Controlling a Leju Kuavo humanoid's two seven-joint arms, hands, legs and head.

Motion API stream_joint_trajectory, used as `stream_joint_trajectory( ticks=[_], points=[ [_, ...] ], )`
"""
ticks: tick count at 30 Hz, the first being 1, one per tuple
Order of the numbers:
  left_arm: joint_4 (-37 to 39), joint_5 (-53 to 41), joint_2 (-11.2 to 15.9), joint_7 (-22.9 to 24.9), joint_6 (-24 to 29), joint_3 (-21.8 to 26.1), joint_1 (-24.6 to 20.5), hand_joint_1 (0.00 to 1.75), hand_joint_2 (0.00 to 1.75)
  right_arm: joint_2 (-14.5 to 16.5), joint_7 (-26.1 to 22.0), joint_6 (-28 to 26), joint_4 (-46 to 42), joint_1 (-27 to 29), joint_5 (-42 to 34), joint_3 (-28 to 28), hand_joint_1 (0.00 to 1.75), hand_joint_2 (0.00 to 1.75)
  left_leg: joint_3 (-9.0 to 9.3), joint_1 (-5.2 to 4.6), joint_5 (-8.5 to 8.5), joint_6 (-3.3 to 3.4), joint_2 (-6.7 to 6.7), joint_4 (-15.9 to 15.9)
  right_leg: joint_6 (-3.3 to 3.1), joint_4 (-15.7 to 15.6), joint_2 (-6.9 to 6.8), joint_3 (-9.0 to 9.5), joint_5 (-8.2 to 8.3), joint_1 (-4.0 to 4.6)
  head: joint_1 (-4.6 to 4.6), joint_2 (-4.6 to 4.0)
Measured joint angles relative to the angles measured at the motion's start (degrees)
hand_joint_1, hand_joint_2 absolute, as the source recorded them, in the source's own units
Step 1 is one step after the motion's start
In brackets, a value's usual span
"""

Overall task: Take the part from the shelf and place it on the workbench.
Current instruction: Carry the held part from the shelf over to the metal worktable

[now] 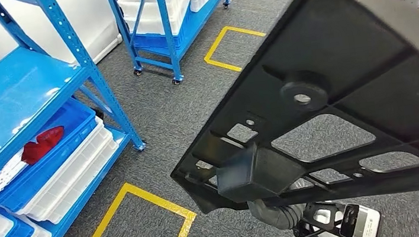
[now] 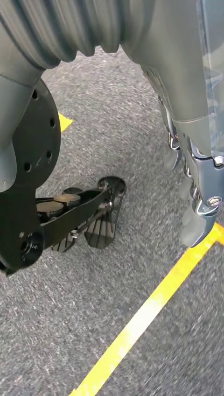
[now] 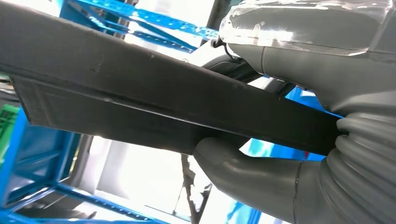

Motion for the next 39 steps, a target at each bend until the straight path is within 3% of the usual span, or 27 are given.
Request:
stream_joint_trajectory(
  ticks=[2, 4, 5, 7, 9, 11, 13, 14, 15, 16, 18, 20, 22, 24, 26, 27, 28, 29, 30, 31, 33, 35, 37, 38, 39],
  points=[
    [0.0, -0.1, -0.1, 0.1, -0.2, 0.0, 0.0, 0.0, 1.75, -0.1, 0.6, 0.6, 1.2, -0.8, -0.4, 0.2, 1.75, 1.75, 3.3, 0.05, 4.39, 0.47, -2.14, -8.0, 0.21, 0.3, 1.53, 0.03, -0.09, 0.02, 0.02, 0.0],
    [0.0, -0.2, -0.3, 0.2, -0.2, 0.0, -0.1, 0.0, 1.75, -0.1, 1.3, 1.2, 3.0, -2.1, -0.8, 0.4, 1.75, 1.75, 5.31, 0.02, 6.13, 0.84, -4.43, -13.2, 0.8, 0.6, 2.9, -0.41, -0.06, -0.2, 0.04, -0.01],
    [0.0, -0.3, -0.5, 0.2, -0.2, 0.0, -0.1, 0.0, 1.75, -0.1, 1.4, 1.5, 3.9, -2.8, -1.0, 0.6, 1.75, 1.75, 5.47, -0.09, 6.02, 1.01, -4.82, -13.8, 1.21, 0.7, 3.54, -0.68, 0.05, -0.37, 0.06, -0.01],
    [0.0, -0.5, -0.8, 0.3, -0.2, 0.0, -0.3, 0.0, 1.75, -0.1, 1.6, 1.7, 5.6, -3.8, -1.2, 0.8, 1.75, 1.75, 5.71, -0.19, 6.37, 1.55, -3.63, -14.3, 2.01, 0.7, 4.36, -1.04, 0.23, -0.69, 0.07, -0.01],
    [0.0, -0.6, -1.1, 0.2, -0.2, 0.0, -0.4, 0.0, 1.75, -0.1, 1.6, 1.8, 6.8, -4.6, -1.4, 1.0, 1.75, 1.75, 5.99, -0.04, 6.76, 2.26, -2.25, -14.9, 2.48, 2.9, 2.21, -2.2, -1.12, -0.53, 0.27, 0.0],
    [0.0, -0.6, -1.2, 0.1, -0.2, 0.0, -0.4, 0.0, 1.75, -0.1, 1.6, 1.8, 7.9, -5.5, -1.6, 1.3, 1.75, 1.75, 6.07, -0.16, 6.82, 2.67, -0.74, -15.1, 2.78, 9.4, -1.07, -5.47, -4.45, -0.54, 0.46, 0.0],
    [0.0, -0.7, -1.2, 0.0, -0.3, 0.0, -0.3, 0.0, 1.75, -0.1, 1.6, 1.8, 9.2, -6.0, -1.8, 1.7, 1.75, 1.75, 6.07, -0.33, 6.69, 2.77, 0.82, -15.1, 3.13, 16.0, -2.25, -8.89, -6.72, -0.94, 0.5, 0.0],
    [0.0, -0.8, -1.2, 0.0, -0.3, 0.0, -0.3, 0.0, 1.75, -0.1, 1.7, 1.7, 9.8, -6.1, -1.9, 1.8, 1.75, 1.75, 6.08, -0.36, 6.6, 2.73, 1.54, -15.1, 3.28, 16.8, -2.49, -9.35, -6.45, -1.15, 0.51, 0.0],
    [0.0, -0.9, -1.3, -0.1, -0.4, 0.0, -0.4, 0.0, 1.75, -0.1, 1.7, 1.6, 10.3, -6.2, -2.0, 1.9, 1.75, 1.75, 6.14, -0.37, 6.5, 2.64, 2.21, -15.1, 3.37, 15.3, -2.8, -8.56, -5.16, -1.32, 0.52, 0.0],
    [0.0, -1.0, -1.3, -0.1, -0.5, 0.0, -0.5, 0.0, 1.75, 0.0, 1.7, 1.5, 10.6, -6.4, -2.1, 2.0, 1.75, 1.75, 6.27, -0.38, 6.35, 2.48, 2.82, -15.0, 3.38, 11.5, -3.54, -6.57, -3.2, -1.41, 0.53, 0.0],
    [0.0, -1.3, -1.4, -0.2, -0.7, -0.1, -0.5, 0.0, 1.75, 0.1, 1.7, 1.0, 11.2, -6.7, -2.5, 2.1, 1.75, 1.75, 6.58, -0.59, 5.97, 1.95, 3.89, -14.9, 2.96, 3.6, -6.12, -2.44, -0.51, -1.06, 0.49, 0.0],
    [0.0, -1.6, -1.5, -0.2, -0.8, -0.2, -0.5, 0.0, 1.75, 0.2, 1.7, 0.6, 11.5, -6.8, -2.7, 2.0, 1.75, 1.75, 6.84, -0.81, 5.64, 1.31, 4.84, -14.9, 2.27, 0.7, -7.15, -1.07, -0.13, -0.49, 0.45, 0.0],
    [0.0, -1.9, -1.5, 0.0, -1.0, -0.5, -0.6, 0.0, 1.75, 0.2, 1.6, 0.3, 11.8, -6.7, -2.8, 2.0, 1.75, 1.75, 7.05, -0.71, 5.35, 0.63, 5.74, -14.9, 1.58, 0.5, -5.75, -1.18, 0.04, -0.42, 0.45, 0.0],
    [0.0, -2.2, -1.6, 0.1, -1.2, -0.9, -0.7, 0.0, 1.75, 0.3, 1.5, -0.2, 11.8, -6.5, -2.8, 1.9, 1.75, 1.75, 6.58, -0.44, 3.85, 0.09, 4.18, -13.1, 0.84, 0.0, -4.47, -0.88, 0.27, -0.64, 0.27, -0.01],
    [0.0, -2.5, -1.6, 0.3, -1.5, -1.2, -0.6, 0.0, 1.75, 0.4, 1.3, -1.0, 11.8, -6.2, -2.6, 1.8, 1.75, 1.75, 3.84, -0.26, 0.37, -0.11, 1.34, -6.8, 0.33, -0.2, -3.27, -0.6, 0.34, -0.71, -0.02, -0.01],
    [0.0, -2.6, -1.6, 0.4, -1.6, -1.3, -0.5, 0.0, 1.75, 0.5, 1.3, -1.3, 11.8, -6.0, -2.3, 1.8, 1.75, 1.75, 1.78, -0.24, -1.41, -0.14, 0.65, -2.5, 0.2, -0.2, -2.58, -0.58, 0.32, -0.63, -0.09, -0.01],
    [0.0, -2.7, -1.6, 0.5, -1.8, -1.4, -0.4, 0.0, 1.75, 0.5, 1.3, -1.5, 11.8, -5.6, -2.0, 1.8, 1.75, 1.75, 0.01, -0.25, -2.4, -0.17, 0.34, 0.8, 0.15, -0.2, -1.81, -0.54, 0.31, -0.55, -0.12, -0.01],
    [0.0, -2.8, -1.6, 0.5, -2.0, -1.4, -0.4, 0.0, 1.75, 0.6, 1.4, -1.6, 11.8, -5.3, -1.7, 1.8, 1.75, 1.75, -0.99, -0.25, -2.24, -0.14, 0.21, 2.4, 0.13, -0.1, -0.96, -0.49, 0.29, -0.47, -0.12, -0.01],
    [0.0, -2.9, -1.6, 0.5, -2.2, -1.4, -0.4, 0.0, 1.75, 0.6, 1.4, -1.7, 11.8, -5.0, -1.4, 1.8, 1.75, 1.75, -0.91, -0.25, -0.89, -0.05, 0.1, 1.6, 0.15, -0.1, -0.11, -0.42, 0.27, -0.43, -0.13, 0.0],
    [0.0, -3.0, -1.5, 0.4, -2.3, -1.4, -0.5, 0.0, 1.75, 0.6, 1.4, -1.7, 11.7, -4.8, -1.1, 1.8, 1.75, 1.75, 0.22, -0.24, 1.39, 0.12, -0.3, -1.5, 0.22, 0.0, 0.73, -0.35, 0.22, -0.42, -0.13, -0.01],
    [0.0, -3.0, -1.4, 0.3, -2.4, -1.5, -0.6, 0.0, 1.75, 0.6, 1.3, -1.8, 11.5, -4.7, -0.8, 1.7, 1.75, 1.75, 3.4, -0.09, 5.43, 0.51, -2.92, -9.6, 0.54, 0.4, 2.2, -0.43, 0.04, -0.43, -0.11, 0.0],
    [0.0, -3.0, -1.3, 0.1, -2.4, -1.5, -0.6, 0.0, 1.75, 0.6, 1.2, -1.8, 11.3, -4.8, -0.7, 1.7, 1.75, 1.75, 4.96, -0.05, 6.5, 0.8, -4.91, -13.6, 1.17, 0.7, 3.45, -0.84, 0.05, -0.58, -0.11, 0.0],
    [0.0, -2.8, -1.3, -0.1, -2.4, -1.5, -0.8, 0.0, 1.75, 0.7, 1.2, -1.8, 11.3, -4.8, -0.7, 1.6, 1.75, 1.75, 5.21, -0.17, 6.45, 1.26, -4.19, -14.0, 1.97, 0.6, 4.6, -1.18, 0.27, -0.78, -0.1, 0.0],
    [0.0, -2.7, -1.3, -0.2, -2.4, -1.5, -1.0, 0.0, 1.75, 0.7, 1.2, -1.8, 11.2, -4.9, -0.6, 1.5, 1.75, 1.75, 5.36, -0.16, 6.6, 1.62, -3.55, -14.3, 2.24, 0.8, 4.17, -1.37, 0.13, -0.78, -0.09, 0.0],
    [0.0, -2.5, -1.2, -0.4, -2.4, -1.5, -1.1, 0.0, 1.75, 0.8, 1.1, -1.7, 11.2, -5.0, -0.6, 1.5, 1.75, 1.75, 5.52, -0.1, 6.78, 2.0, -2.87, -14.6, 2.44, 1.8, 2.87, -1.89, -0.51, -0.7, 0.03, 0.0]
  ],
)
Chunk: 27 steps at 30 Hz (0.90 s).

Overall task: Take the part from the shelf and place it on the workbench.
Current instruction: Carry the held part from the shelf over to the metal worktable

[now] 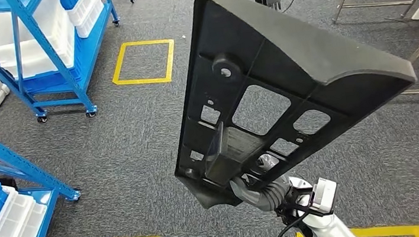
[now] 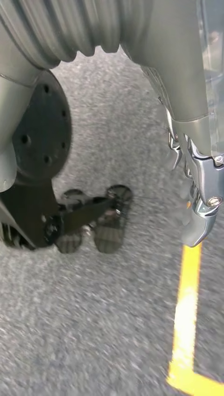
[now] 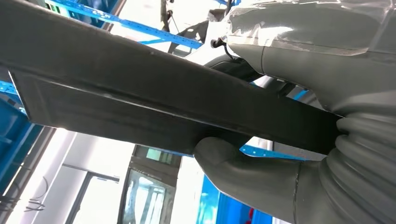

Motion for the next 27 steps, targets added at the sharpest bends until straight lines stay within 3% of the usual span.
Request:
stream_joint_trajectory(
  ticks=[2, 3, 5, 6, 7, 9, 11, 13, 15, 16, 18, 19, 20, 21, 23, 24, 25, 27],
  points=[
    [0.0, 0.3, 0.1, -0.2, 0.0, 0.0, -0.1, 0.0, 1.75, 0.2, 0.0, 0.1, 0.0, -0.5, 0.0, 0.0, 1.75, 1.75, 0.18, -0.07, 0.16, 0.49, 1.48, -0.3, 0.27, 5.3, -3.62, -2.6, -2.92, 0.08, 0.2, -0.01],
    [0.0, 0.4, 0.2, -0.2, 0.0, 0.0, 0.0, 0.0, 1.75, 0.4, 0.0, 0.1, 0.0, -0.7, 0.0, 0.0, 1.75, 1.75, 0.17, -0.18, 0.11, 0.62, 2.25, -0.4, 0.44, 9.2, -4.72, -4.56, -4.73, -0.01, 0.31, -0.01],
    [0.0, 0.5, 0.3, -0.2, 0.0, 0.0, 0.1, 0.0, 1.75, 0.6, 0.0, 0.2, 0.1, -0.9, 0.0, 0.0, 1.75, 1.75, 0.17, -0.33, -0.03, 0.67, 3.8, -0.3, 0.74, 14.8, -5.34, -7.4, -6.32, -0.27, 0.32, -0.01],
    [0.0, 0.6, 0.3, -0.2, 0.1, 0.0, 0.0, 0.0, 1.75, 0.7, 0.0, 0.3, 0.2, -0.9, 0.0, 0.0, 1.75, 1.75, 0.2, -0.35, -0.12, 0.64, 4.53, -0.3, 0.8, 14.7, -5.51, -7.4, -5.66, -0.34, 0.33, 0.0],
    [0.0, 0.7, 0.3, -0.2, 0.1, 0.0, 0.0, 0.0, 1.75, 0.7, 0.0, 0.5, 0.4, -1.0, 0.0, 0.1, 1.75, 1.75, 0.3, -0.36, -0.23, 0.55, 5.21, -0.3, 0.79, 12.3, -5.82, -6.16, -4.06, -0.37, 0.33, 0.0],
    [0.0, 1.0, 0.3, -0.1, 0.3, 0.1, -0.1, 0.0, 1.75, 1.0, 0.0, 1.1, 0.7, -1.6, -0.1, 0.2, 1.75, 1.75, 0.62, -0.49, -0.55, 0.2, 6.39, -0.3, 0.42, 4.1, -7.82, -1.79, -0.73, -0.05, 0.33, 0.0],
    [0.0, 1.3, 0.3, 0.0, 0.8, 0.1, -0.1, 0.0, 1.75, 1.4, -0.1, 1.6, 0.9, -2.3, -0.3, 0.3, 1.75, 1.75, 0.88, -0.74, -0.92, -0.36, 7.47, -0.2, -0.27, -0.8, -9.28, 0.7, 0.47, 0.51, 0.28, 0.0],
    [0.0, 1.5, 0.3, 0.3, 1.2, 0.2, -0.1, 0.0, 1.75, 1.7, -0.1, 1.9, 1.2, -2.8, -0.4, 0.4, 1.75, 1.75, 1.16, -0.85, -1.17, -0.98, 8.54, -0.2, -0.92, -1.3, -8.48, 0.7, 0.39, 0.8, 0.23, 0.0],
    [0.0, 1.4, 0.3, 0.5, 1.4, 0.2, -0.2, 0.0, 1.75, 1.9, -0.1, 2.2, 1.4, -2.9, -0.6, 0.4, 1.75, 1.75, 1.12, -0.61, -2.03, -1.63, 7.64, 0.6, -1.56, -1.6, -7.3, 0.9, 0.57, 0.56, 0.21, 0.0],
    [0.0, 1.4, 0.3, 0.5, 1.4, 0.2, -0.2, 0.0, 1.75, 2.1, -0.1, 2.2, 1.5, -3.0, -0.7, 0.4, 1.75, 1.75, 0.4, -0.47, -3.24, -1.87, 6.36, 2.5, -1.91, -1.9, -6.76, 1.05, 0.69, 0.39, 0.16, 0.0],
    [0.0, 1.2, 0.3, 0.5, 1.3, 0.2, 0.0, 0.0, 1.75, 2.3, -0.1, 2.2, 1.8, -3.1, -1.0, 0.4, 1.75, 1.75, -2.93, -0.29, -6.86, -2.11, 3.71, 9.7, -2.38, -2.0, -5.62, 1.18, 0.77, 0.32, 0.03, 0.0],
    [0.0, 1.1, 0.3, 0.5, 1.2, 0.2, 0.2, 0.0, 1.75, 2.3, -0.2, 2.1, 1.9, -2.9, -1.1, 0.4, 1.75, 1.75, -4.92, -0.26, -8.3, -2.19, 3.28, 13.6, -2.46, -1.9, -4.96, 1.19, 0.77, 0.37, -0.02, 0.0],
    [0.0, 0.9, 0.3, 0.5, 1.2, 0.2, 0.4, 0.0, 1.75, 2.3, -0.2, 2.0, 2.1, -2.7, -1.1, 0.4, 1.75, 1.75, -6.38, -0.25, -8.81, -2.24, 3.14, 16.2, -2.48, -1.9, -4.19, 1.22, 0.77, 0.42, -0.02, 0.0],
    [0.0, 0.8, 0.3, 0.5, 1.1, 0.2, 0.6, 0.0, 1.75, 2.3, -0.2, 1.9, 2.3, -2.5, -1.1, 0.4, 1.75, 1.75, -6.87, -0.24, -8.12, -2.23, 3.1, 16.7, -2.47, -1.9, -3.39, 1.25, 0.77, 0.45, -0.02, 0.0],
    [0.0, 0.7, 0.3, 0.5, 1.0, 0.2, 0.6, 0.0, 1.75, 2.3, -0.4, 1.7, 2.5, -2.1, -1.1, 0.3, 1.75, 1.75, -4.78, -0.18, -3.94, -1.99, 2.34, 11.0, -2.33, -1.6, -1.76, 1.33, 0.68, 0.42, -0.03, -0.01],
    [0.0, 0.7, 0.3, 0.4, 1.0, 0.2, 0.6, 0.0, 1.75, 2.3, -0.4, 1.6, 2.5, -2.0, -1.1, 0.2, 1.75, 1.75, -3.08, -0.11, -2.05, -1.8, 1.0, 6.9, -2.16, -1.5, -1.04, 1.3, 0.61, 0.41, -0.03, -0.01],
    [0.0, 0.7, 0.3, 0.4, 1.0, 0.2, 0.6, 0.0, 1.75, 2.3, -0.5, 1.5, 2.5, -1.9, -1.1, 0.2, 1.75, 1.75, -1.7, -0.02, -0.77, -1.65, -0.22, 3.5, -1.91, -1.2, -0.34, 1.18, 0.55, 0.4, -0.01, -0.01],
    [0.0, 0.9, 0.2, 0.2, 1.0, 0.2, 0.5, 0.0, 1.75, 2.3, -0.6, 1.4, 2.5, -1.8, -1.0, 0.1, 1.75, 1.75, -0.6, -0.1, -0.4, -1.3, -1.51, 0.9, -1.17, -1.0, 0.87, 0.78, 0.6, 0.22, -0.01, -0.01]
  ],
)
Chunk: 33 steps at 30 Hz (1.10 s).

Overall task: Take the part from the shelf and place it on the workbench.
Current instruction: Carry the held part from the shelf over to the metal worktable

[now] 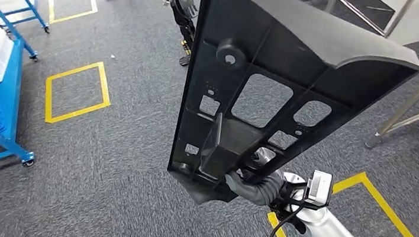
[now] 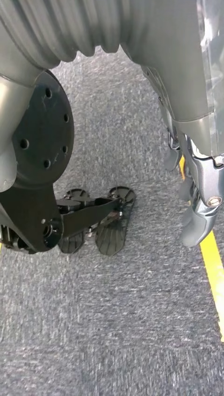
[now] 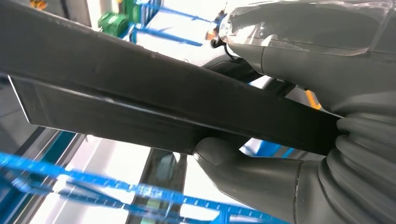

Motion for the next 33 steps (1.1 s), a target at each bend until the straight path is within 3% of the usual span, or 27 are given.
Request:
stream_joint_trajectory(
  ticks=[2, 4, 6, 8, 9, 10, 11, 13, 15, 17, 19, 20, 22, 23, 24, 25, 26, 28, 30, 32, 33],
  points=[
    [0.0, 0.3, -0.1, -0.1, 0.0, 0.0, -0.2, 0.0, 1.75, 0.0, 0.1, -0.1, 0.0, 0.1, 0.3, -0.1, 1.75, 1.75, 0.21, -0.06, 0.25, 0.6, 1.18, -0.4, 0.75, -0.1, 0.86, -0.27, 0.17, -0.21, 0.01, 0.0],
    [0.0, 0.6, -0.2, 0.0, 0.1, 0.0, -0.3, 0.0, 1.75, -0.1, 0.4, -0.2, -0.1, 0.0, 0.7, -0.1, 1.75, 1.75, 0.47, 0.12, 0.61, 1.33, 2.54, -0.9, 1.21, 1.7, -1.23, -1.18, -1.05, -0.03, 0.19, 0.01],
    [0.0, 1.0, -0.3, 0.2, 0.3, 0.1, -0.3, 0.0, 1.75, -0.1, 0.6, -0.3, -0.4, 0.0, 0.9, -0.1, 1.75, 1.75, 0.56, 0.03, 0.69, 1.76, 4.02, -1.2, 1.53, 8.1, -4.64, -4.26, -4.54, 0.06, 0.41, 0.01],
    [0.0, 1.5, -0.3, 0.6, 0.5, 0.4, 0.0, 0.0, 1.75, -0.1, 0.8, -0.5, -0.7, 0.3, 0.9, -0.1, 1.75, 1.75, 0.54, -0.13, 0.56, 1.84, 5.57, -1.2, 1.83, 15.2, -5.97, -7.74, -7.29, -0.14, 0.49, 0.01],
    [0.0, 1.7, -0.3, 0.7, 0.6, 0.5, 0.0, 0.0, 1.75, -0.1, 0.9, -0.6, -0.9, 0.5, 0.9, -0.1, 1.75, 1.75, 0.56, -0.15, 0.49, 1.82, 6.33, -1.1, 1.92, 16.4, -6.22, -8.31, -7.25, -0.22, 0.49, 0.01],
    [0.0, 1.9, -0.4, 0.7, 0.7, 0.7, 0.0, 0.0, 1.75, -0.2, 1.0, -0.8, -1.2, 0.7, 0.9, -0.1, 1.75, 1.75, 0.62, -0.16, 0.39, 1.75, 7.02, -1.1, 1.95, 15.0, -6.48, -7.57, -6.12, -0.27, 0.49, 0.01],
    [0.0, 2.1, -0.4, 0.7, 0.8, 0.8, 0.0, 0.0, 1.75, -0.2, 1.1, -1.0, -1.6, 0.8, 0.9, -0.1, 1.75, 1.75, 0.74, -0.16, 0.27, 1.65, 7.67, -1.1, 1.88, 11.6, -6.95, -5.7, -4.28, -0.29, 0.49, 0.01],
    [0.0, 2.6, -0.5, 0.4, 0.9, 1.3, 0.0, 0.0, 1.75, -0.2, 1.2, -1.2, -2.4, 0.9, 0.8, -0.1, 1.75, 1.75, 1.07, -0.34, -0.05, 1.24, 8.83, -1.1, 1.42, 3.3, -9.17, -1.25, -1.29, 0.03, 0.47, 0.01],
    [0.0, 2.8, -0.5, 0.0, 0.9, 1.5, -0.1, 0.0, 1.75, -0.2, 1.2, -1.3, -3.1, 0.9, 0.4, -0.2, 1.75, 1.75, 1.35, -0.59, -0.38, 0.66, 9.85, -1.0, 0.79, -0.3, -10.25, 0.54, -0.62, 0.52, 0.43, 0.01],
    [0.0, 2.8, -0.5, -0.4, 1.0, 1.6, -0.2, 0.0, 1.75, -0.3, 1.3, -1.2, -3.7, 1.1, -0.1, -0.4, 1.75, 1.75, 1.61, -0.68, -0.66, 0.03, 10.92, -1.1, 0.21, -0.5, -8.97, 0.52, -0.58, 0.6, 0.39, 0.01],
    [0.0, 2.9, -0.5, -0.6, 1.1, 1.7, -0.3, 0.0, 1.75, -0.4, 1.2, -0.9, -4.2, 1.2, -0.8, -0.7, 1.75, 1.75, 1.34, -0.46, -1.89, -0.57, 9.62, 0.4, -0.39, -1.0, -7.74, 0.84, -0.31, 0.28, 0.29, 0.01],
    [0.0, 3.0, -0.5, -0.7, 1.2, 1.7, -0.4, 0.0, 1.75, -0.4, 1.1, -0.7, -4.3, 1.2, -1.1, -0.8, 1.75, 1.75, 0.37, -0.31, -3.31, -0.81, 8.16, 2.8, -0.67, -1.2, -7.14, 1.02, -0.2, 0.08, 0.18, 0.0],
    [0.0, 3.1, -0.5, -0.6, 1.5, 1.9, -0.2, 0.0, 1.75, -0.4, 0.9, -0.1, -4.4, 1.1, -1.6, -1.0, 1.75, 1.75, -3.18, -0.1, -6.94, -1.1, 5.36, 10.4, -1.02, -1.2, -5.92, 1.05, -0.24, 0.08, -0.04, 0.0],
    [0.0, 3.1, -0.5, -0.6, 1.7, 2.0, 0.0, 0.0, 1.75, -0.4, 0.9, 0.1, -4.4, 1.1, -1.7, -1.0, 1.75, 1.75, -4.97, -0.07, -8.09, -1.19, 4.9, 13.9, -1.09, -1.1, -5.15, 1.05, -0.27, 0.12, -0.09, 0.0],
    [0.0, 3.2, -0.5, -0.6, 1.9, 2.2, 0.1, 0.0, 1.75, -0.5, 0.8, 0.3, -4.3, 1.1, -1.9, -1.1, 1.75, 1.75, -6.01, -0.07, -8.13, -1.21, 4.71, 15.6, -1.12, -1.0, -4.3, 1.06, -0.3, 0.17, -0.1, 0.01],
    [0.0, 3.3, -0.5, -0.6, 2.0, 2.3, 0.1, 0.0, 1.75, -0.5, 0.8, 0.5, -4.3, 1.1, -2.0, -1.2, 1.75, 1.75, -6.01, -0.07, -7.0, -1.17, 4.61, 15.0, -1.08, -0.9, -3.43, 1.09, -0.33, 0.19, -0.1, 0.01],
    [0.0, 3.3, -0.5, -0.7, 2.2, 2.4, 0.1, 0.0, 1.75, -0.5, 0.8, 0.6, -4.2, 1.0, -2.1, -1.3, 1.75, 1.75, -4.92, -0.05, -4.89, -1.06, 4.3, 12.2, -0.99, -0.8, -2.59, 1.16, -0.4, 0.17, -0.1, 0.01],
    [0.0, 3.2, -0.3, -1.0, 2.3, 2.6, 0.1, 0.0, 1.75, -0.6, 0.7, 0.6, -4.2, 1.0, -2.4, -1.5, 1.75, 1.75, -1.5, 0.09, -1.06, -0.74, 2.15, 4.0, -0.6, -0.4, -1.14, 1.18, -0.61, 0.13, -0.09, 0.01],
    [0.0, 2.8, -0.1, -1.3, 2.3, 2.6, 0.1, 0.0, 1.75, -0.8, 0.7, 0.1, -4.3, 1.0, -2.9, -1.8, 1.75, 1.75, 0.37, 0.12, -0.05, -0.38, 0.33, 0.0, 0.05, -0.1, 0.1, 0.86, -0.65, -0.03, -0.09, 0.0],
    [0.0, 2.3, 0.2, -1.4, 2.5, 2.6, 0.2, 0.0, 1.75, -1.1, 0.8, -0.8, -4.4, 1.4, -3.2, -2.0, 1.75, 1.75, 0.62, 0.03, -0.13, 0.14, 0.83, -0.3, 0.81, -0.3, 1.29, 0.52, -0.44, -0.18, -0.08, 0.0],
    [0.0, 2.1, 0.4, -1.5, 2.5, 2.6, 0.1, 0.0, 1.75, -1.3, 0.8, -1.3, -4.5, 1.8, -3.3, -2.1, 1.75, 1.75, 0.74, 0.08, 0.01, 0.5, 1.5, -0.6, 1.09, -0.1, 1.22, 0.43, -0.54, -0.16, -0.09, 0.0]
  ],
)
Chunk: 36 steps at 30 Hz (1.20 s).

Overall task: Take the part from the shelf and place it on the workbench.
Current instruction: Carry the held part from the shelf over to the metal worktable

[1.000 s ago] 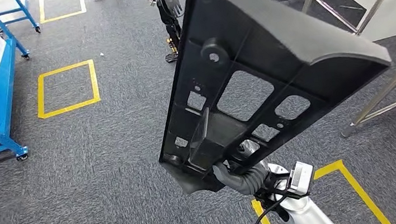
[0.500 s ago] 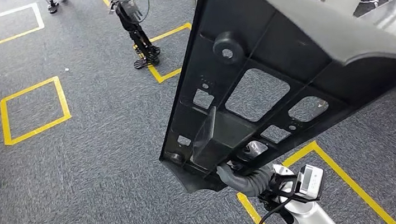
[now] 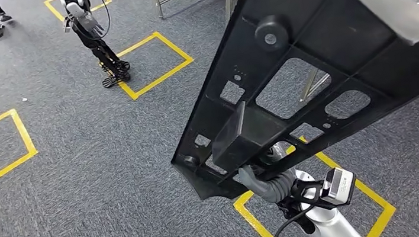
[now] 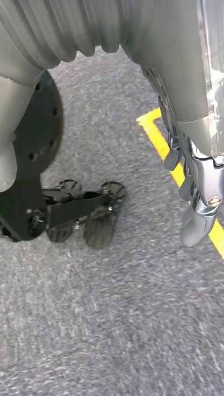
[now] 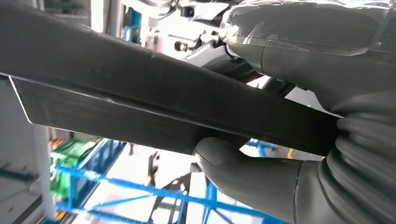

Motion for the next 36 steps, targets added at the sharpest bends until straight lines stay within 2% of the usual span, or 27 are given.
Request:
stream_joint_trajectory(
  ticks=[1, 2, 4, 5, 6, 7, 8, 10, 11, 12, 13, 15, 16, 17, 19, 20, 21, 22, 23, 24, 26, 28, 30, 31, 33, 34, 36],
  points=[
    [0.0, -0.2, 0.3, -0.1, -0.1, 0.0, 0.0, 0.0, 1.75, -0.2, -0.1, -0.5, -0.1, 0.4, 0.0, -0.1, 1.75, 1.75, 0.13, 0.13, 0.15, 0.4, 0.65, -0.3, 0.23, 0.8, -0.95, -0.41, -0.56, 0.13, 0.21, 0.01],
    [0.0, -0.4, 0.6, -0.2, -0.2, 0.0, 0.0, 0.0, 1.75, -0.4, -0.2, -1.0, -0.3, 0.8, 0.0, -0.2, 1.75, 1.75, 0.23, 0.26, 0.29, 0.76, 1.39, -0.6, 0.42, 2.8, -2.51, -1.41, -1.76, 0.26, 0.44, 0.01],
    [-0.1, -0.6, 1.4, -0.3, -0.1, 0.0, 0.3, 0.0, 1.75, -0.5, -0.7, -1.8, -0.4, 1.8, 0.0, -0.2, 1.75, 1.75, 0.29, 0.16, 0.26, 1.19, 2.88, -0.8, 0.74, 9.9, -6.03, -5.03, -5.33, 0.18, 0.94, 0.01],
    [-0.1, -0.6, 1.8, -0.2, 0.3, 0.0, 0.5, 0.0, 1.75, -0.6, -1.0, -2.1, -0.4, 2.4, 0.0, -0.2, 1.75, 1.75, 0.28, 0.09, 0.18, 1.22, 3.68, -0.8, 0.94, 13.7, -6.87, -6.99, -6.69, 0.01, 0.98, 0.01],
    [-0.2, -0.5, 2.2, -0.1, 0.8, 0.0, 0.7, 0.0, 1.75, -0.7, -1.3, -2.2, -0.3, 2.9, 0.0, -0.2, 1.75, 1.75, 0.32, 0.04, 0.08, 1.22, 4.46, -0.8, 1.09, 15.9, -7.28, -8.19, -7.1, -0.15, 0.99, 0.01],
    [-0.2, -0.4, 2.6, -0.1, 1.4, 0.1, 0.9, 0.0, 1.75, -0.8, -1.5, -2.3, -0.3, 3.3, 0.0, -0.2, 1.75, 1.75, 0.39, 0.02, -0.04, 1.16, 5.24, -0.8, 1.18, 16.0, -7.57, -8.3, -6.44, -0.27, 1.01, 0.01],
    [-0.3, -0.2, 3.0, 0.0, 2.0, 0.1, 0.9, 0.0, 1.75, -1.0, -1.6, -2.3, -0.2, 3.6, 0.0, -0.2, 1.75, 1.75, 0.53, 0.01, -0.17, 1.04, 5.95, -0.8, 1.18, 13.7, -7.94, -7.15, -4.84, -0.34, 1.01, 0.01],
    [-0.5, 0.4, 3.9, 0.0, 3.2, 0.3, 1.0, 0.0, 1.75, -1.3, -1.8, -2.3, -0.3, 4.1, 0.0, -0.4, 1.75, 1.75, 0.96, -0.14, -0.57, 0.6, 7.19, -0.7, 0.74, 5.4, -10.27, -2.76, -1.3, -0.03, 1.03, 0.01],
    [-0.6, 0.7, 4.4, 0.1, 3.7, 0.5, 1.0, 0.0, 1.75, -1.4, -1.9, -2.3, -0.3, 4.3, 0.0, -0.6, 1.75, 1.75, 1.16, -0.28, -0.79, 0.29, 7.71, -0.6, 0.37, 2.2, -11.31, -1.09, -0.32, 0.22, 0.98, 0.01],
    [-0.8, 1.2, 4.9, 0.1, 4.4, 0.7, 1.0, 0.0, 1.75, -1.5, -2.0, -2.2, -0.4, 4.4, 0.0, -0.8, 1.75, 1.75, 1.34, -0.39, -1.0, -0.04, 8.25, -0.6, 0.0, 0.3, -12.0, -0.17, 0.05, 0.49, 0.96, 0.01],
    [-0.9, 1.6, 5.4, 0.1, 4.9, 1.0, 1.0, 0.0, 1.75, -1.6, -2.0, -2.1, -0.5, 4.6, 0.0, -0.9, 1.75, 1.75, 1.49, -0.51, -1.16, -0.39, 8.79, -0.6, -0.32, -0.1, -11.92, -0.07, -0.1, 0.73, 0.92, 0.01],
    [-1.2, 2.5, 6.3, 0.1, 5.8, 1.8, 1.0, 0.0, 1.75, -1.9, -2.0, -2.0, -0.6, 5.1, 0.2, -1.2, 1.75, 1.75, 1.89, -0.38, -1.54, -1.06, 9.61, -0.5, -0.91, -0.3, -10.44, -0.06, 0.04, 0.62, 0.89, 0.0],
    [-1.4, 2.8, 6.6, 0.0, 6.0, 2.1, 1.0, 0.0, 1.75, -2.0, -1.9, -1.9, -0.6, 5.3, 0.3, -1.3, 1.75, 1.75, 1.85, -0.27, -2.17, -1.36, 8.89, 0.1, -1.25, -0.5, -9.77, 0.09, 0.11, 0.46, 0.8, -0.01],
    [-1.5, 3.0, 6.9, 0.0, 6.1, 2.4, 1.0, 0.0, 1.75, -2.0, -1.9, -1.9, -0.6, 5.4, 0.4, -1.4, 1.75, 1.75, 1.26, -0.15, -3.36, -1.61, 7.57, 1.8, -1.59, -0.6, -9.13, 0.24, 0.22, 0.27, 0.64, -0.01],
    [-1.6, 3.2, 7.3, 0.0, 6.1, 3.0, 1.3, 0.0, 1.75, -2.1, -1.8, -1.9, -0.7, 5.5, 0.6, -1.5, 1.75, 1.75, -1.91, -0.01, -7.03, -1.93, 4.34, 8.8, -2.06, -0.7, -7.78, 0.35, 0.29, 0.13, 0.19, -0.01],
    [-1.7, 3.3, 7.3, 0.0, 6.0, 3.3, 1.5, 0.0, 1.75, -2.1, -1.8, -1.9, -0.7, 5.7, 0.8, -1.5, 1.75, 1.75, -3.93, 0.01, -8.62, -2.02, 3.57, 12.8, -2.17, -0.7, -7.02, 0.33, 0.29, 0.17, 0.04, 0.0],
    [-1.7, 3.4, 7.4, 0.0, 5.9, 3.5, 1.7, 0.0, 1.75, -2.2, -1.8, -1.9, -0.7, 5.9, 0.9, -1.6, 1.75, 1.75, -5.47, 0.01, -9.33, -2.06, 3.26, 15.7, -2.2, -0.7, -6.19, 0.34, 0.28, 0.23, -0.01, 0.01],
    [-1.7, 3.6, 7.4, 0.0, 5.8, 3.7, 1.9, 0.0, 1.75, -2.3, -1.8, -1.9, -0.7, 6.1, 1.0, -1.6, 1.75, 1.75, -6.08, 0.01, -8.84, -2.03, 3.14, 16.4, -2.2, -0.6, -5.35, 0.36, 0.28, 0.27, 0.0, 0.01],
    [-1.7, 3.7, 7.4, 0.0, 5.6, 4.0, 1.9, 0.0, 1.75, -2.4, -1.8, -1.8, -0.7, 6.3, 1.1, -1.6, 1.75, 1.75, -5.55, 0.01, -7.17, -1.92, 2.97, 14.7, -2.17, -0.6, -4.51, 0.42, 0.27, 0.29, 0.0, 0.01],
    [-1.7, 3.9, 7.4, -0.1, 5.3, 4.2, 1.9, 0.0, 1.75, -2.5, -1.9, -1.7, -0.7, 6.4, 1.1, -1.7, 1.75, 1.75, -4.09, 0.03, -4.81, -1.74, 2.44, 11.1, -2.1, -0.5, -3.72, 0.48, 0.23, 0.28, 0.0, 0.01],
    [-1.7, 4.1, 7.4, -0.3, 4.8, 4.5, 1.9, 0.0, 1.75, -2.7, -2.0, -1.5, -0.6, 6.4, 1.1, -1.8, 1.75, 1.75, -0.86, 0.17, -1.4, -1.27, -0.24, 3.3, -1.74, -0.1, -2.29, 0.39, 0.17, 0.29, 0.04, 0.0],
    [-1.7, 4.1, 7.2, -0.4, 4.3, 4.6, 1.8, 0.0, 1.75, -2.9, -2.1, -1.2, -0.6, 6.4, 1.1, -1.8, 1.75, 1.75, 0.33, 0.11, -0.89, -0.81, -1.8, 0.2, -1.03, 0.0, -1.03, 0.0, 0.29, 0.13, 0.03, 0.0],
    [-1.7, 4.1, 7.0, -0.5, 3.8, 4.7, 1.6, 0.0, 1.75, -3.0, -2.0, -1.0, -0.6, 6.3, 1.1, -1.8, 1.75, 1.75, 0.5, 0.08, -0.66, -0.2, -0.69, -0.1, -0.22, -0.1, -0.07, -0.34, 0.54, -0.06, -0.03, 0.0],
    [-1.6, 4.1, 6.8, -0.5, 3.7, 4.7, 1.4, 0.0, 1.75, -3.1, -2.0, -1.0, -0.6, 6.2, 1.1, -1.9, 1.75, 1.75, 0.62, 0.16, -0.45, 0.23, -0.04, -0.4, 0.08, 0.3, -0.89, -0.61, 0.27, 0.03, 0.03, 0.0],
    [-1.6, 4.3, 6.4, -0.6, 3.6, 4.7, 1.1, 0.0, 1.75, -3.2, -1.7, -1.0, -0.6, 5.7, 1.2, -1.9, 1.75, 1.75, 0.78, 0.37, -0.1, 0.94, 1.47, -1.0, 0.46, 4.1, -4.28, -2.55, -2.06, 0.23, 0.27, 0.0],
    [-1.6, 4.4, 6.3, -0.6, 3.6, 4.8, 1.1, 0.0, 1.75, -3.2, -1.6, -1.0, -0.6, 5.5, 1.2, -1.9, 1.75, 1.75, 0.79, 0.24, -0.11, 1.11, 2.24, -1.0, 0.65, 7.7, -6.08, -4.34, -3.96, 0.23, 0.4, -0.01],
    [-1.6, 4.8, 5.9, -0.6, 3.5, 5.0, 1.2, 0.0, 1.75, -3.3, -1.3, -1.0, -0.6, 5.3, 1.2, -1.9, 1.75, 1.75, 0.78, 0.13, -0.23, 1.19, 3.87, -1.0, 1.04, 15.0, -7.32, -7.96, -6.81, -0.03, 0.46, 0.0]
  ],
)
